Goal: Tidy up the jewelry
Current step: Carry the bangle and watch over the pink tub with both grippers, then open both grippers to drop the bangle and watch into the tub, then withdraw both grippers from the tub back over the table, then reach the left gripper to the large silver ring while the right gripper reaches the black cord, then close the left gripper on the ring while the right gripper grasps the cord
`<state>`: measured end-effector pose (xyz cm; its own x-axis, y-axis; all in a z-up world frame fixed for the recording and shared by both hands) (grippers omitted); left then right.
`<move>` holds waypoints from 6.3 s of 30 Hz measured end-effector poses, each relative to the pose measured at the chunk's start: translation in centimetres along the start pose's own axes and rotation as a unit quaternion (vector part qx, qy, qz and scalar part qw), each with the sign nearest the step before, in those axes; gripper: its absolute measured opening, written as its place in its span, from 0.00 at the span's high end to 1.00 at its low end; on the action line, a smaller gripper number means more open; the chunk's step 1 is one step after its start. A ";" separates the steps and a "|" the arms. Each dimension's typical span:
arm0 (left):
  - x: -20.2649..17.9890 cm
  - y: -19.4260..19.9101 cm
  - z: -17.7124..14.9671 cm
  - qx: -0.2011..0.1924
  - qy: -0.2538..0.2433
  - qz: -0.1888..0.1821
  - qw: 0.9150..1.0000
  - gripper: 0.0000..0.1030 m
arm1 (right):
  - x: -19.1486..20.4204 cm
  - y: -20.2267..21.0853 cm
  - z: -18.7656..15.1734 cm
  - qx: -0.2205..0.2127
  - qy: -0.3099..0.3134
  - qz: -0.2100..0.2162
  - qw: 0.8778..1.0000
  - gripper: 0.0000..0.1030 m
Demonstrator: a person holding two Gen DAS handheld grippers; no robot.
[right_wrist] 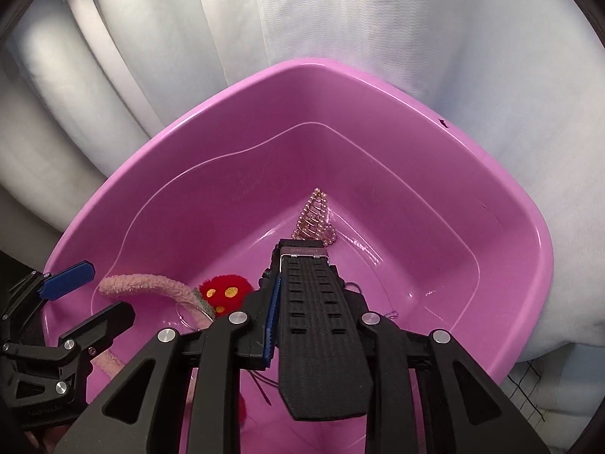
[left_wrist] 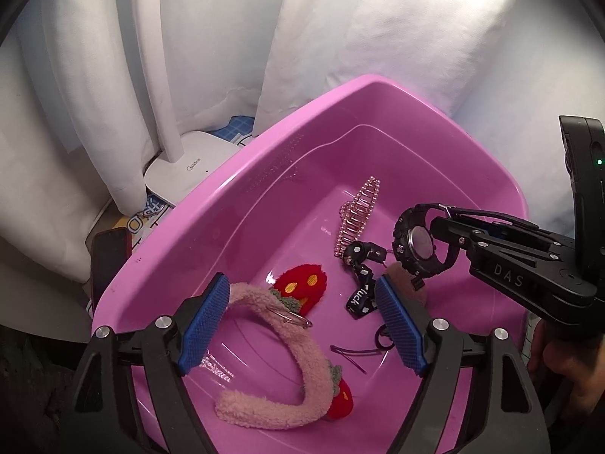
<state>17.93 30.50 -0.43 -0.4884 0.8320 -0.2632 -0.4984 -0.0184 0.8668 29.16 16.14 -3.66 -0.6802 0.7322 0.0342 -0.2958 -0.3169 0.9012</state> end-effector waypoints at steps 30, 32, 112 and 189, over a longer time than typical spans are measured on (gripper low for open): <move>0.3 3.3 -1.7 -0.032 -0.017 -0.014 0.999 0.20 | 1.7 5.2 -2.2 -0.065 -0.015 -0.014 0.998 0.49; 0.3 3.6 -2.0 -0.037 -0.020 -0.017 0.999 0.20 | 1.8 6.1 -2.8 -0.084 -0.021 -0.010 0.996 0.46; -26.8 -6.9 -34.7 -0.109 0.175 0.124 0.970 0.07 | -21.2 -2.0 -26.3 -0.067 0.236 0.131 0.960 0.30; -22.6 -10.4 -30.4 -0.114 0.082 0.121 0.983 0.33 | -16.4 -3.2 -26.3 -0.114 0.305 0.133 0.936 0.88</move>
<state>12.37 -4.93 -16.38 -0.7118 0.6878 -0.1424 -0.4916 -0.3431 0.8004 23.65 -10.71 -18.48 -0.9861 0.1499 -0.0716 -0.1492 -0.6098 0.7784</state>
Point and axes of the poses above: each gripper's, at about its wrist camera, not at the fingertips, and y roughly against the way its jaws point, x to its left, z to its top, the point moved 1 cm from there along -y, roughly the way its jaws point, and after that the axes turned 11 degrees about y, right-handed, at the moved point
